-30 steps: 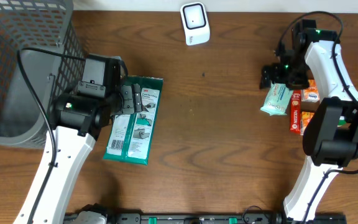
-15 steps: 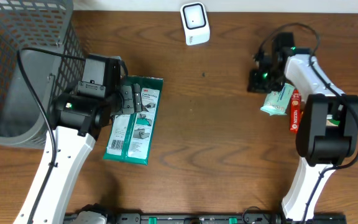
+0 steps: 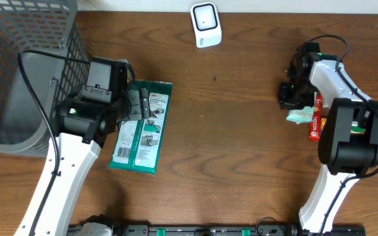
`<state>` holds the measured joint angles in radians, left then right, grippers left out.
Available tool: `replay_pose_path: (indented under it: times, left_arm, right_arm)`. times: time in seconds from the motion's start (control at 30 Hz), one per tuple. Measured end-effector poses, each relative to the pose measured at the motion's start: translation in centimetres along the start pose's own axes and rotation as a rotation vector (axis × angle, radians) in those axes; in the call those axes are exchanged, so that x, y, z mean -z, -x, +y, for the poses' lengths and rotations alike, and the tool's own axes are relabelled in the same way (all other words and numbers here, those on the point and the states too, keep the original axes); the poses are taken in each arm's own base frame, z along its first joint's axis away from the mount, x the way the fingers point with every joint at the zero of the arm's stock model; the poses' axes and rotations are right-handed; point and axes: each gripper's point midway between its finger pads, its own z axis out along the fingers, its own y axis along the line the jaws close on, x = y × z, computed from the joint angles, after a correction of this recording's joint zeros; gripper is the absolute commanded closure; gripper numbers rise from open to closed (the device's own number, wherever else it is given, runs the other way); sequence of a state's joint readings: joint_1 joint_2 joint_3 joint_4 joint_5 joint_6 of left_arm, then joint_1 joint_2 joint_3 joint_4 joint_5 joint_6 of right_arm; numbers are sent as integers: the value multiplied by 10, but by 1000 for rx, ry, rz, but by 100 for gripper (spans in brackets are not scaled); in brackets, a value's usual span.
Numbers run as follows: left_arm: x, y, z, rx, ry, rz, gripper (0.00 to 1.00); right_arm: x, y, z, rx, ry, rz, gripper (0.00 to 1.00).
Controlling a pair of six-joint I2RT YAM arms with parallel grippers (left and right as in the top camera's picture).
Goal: Scan the item barcode
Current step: 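Move the open right gripper left to the green gloves pack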
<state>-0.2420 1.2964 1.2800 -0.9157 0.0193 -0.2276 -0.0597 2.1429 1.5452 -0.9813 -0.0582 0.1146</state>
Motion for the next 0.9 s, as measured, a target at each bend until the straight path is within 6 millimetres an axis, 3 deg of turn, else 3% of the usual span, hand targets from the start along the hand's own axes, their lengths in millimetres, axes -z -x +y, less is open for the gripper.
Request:
replay_pose_path:
  times: [0.07, 0.1, 0.17, 0.2, 0.37, 0.47, 0.9]
  left_arm:
    - [0, 0, 0, 0, 0, 0, 16]
    - [0, 0, 0, 0, 0, 0, 16]
    - [0, 0, 0, 0, 0, 0, 16]
    - [0, 0, 0, 0, 0, 0, 16]
    - [0, 0, 0, 0, 0, 0, 16]
    - [0, 0, 0, 0, 0, 0, 16]
    - [0, 0, 0, 0, 0, 0, 16]
  right_arm:
    - [1, -1, 12, 5, 72, 8, 80]
    - [1, 0, 20, 9, 117, 5, 65]
    - [6, 4, 43, 20, 251, -10, 15]
    - [11, 6, 56, 23, 331, -14, 9]
    - [37, 10, 112, 72, 657, -34, 8]
    - [47, 4, 137, 104, 742, -19, 1]
    - [27, -59, 265, 322, 628, 38, 1]
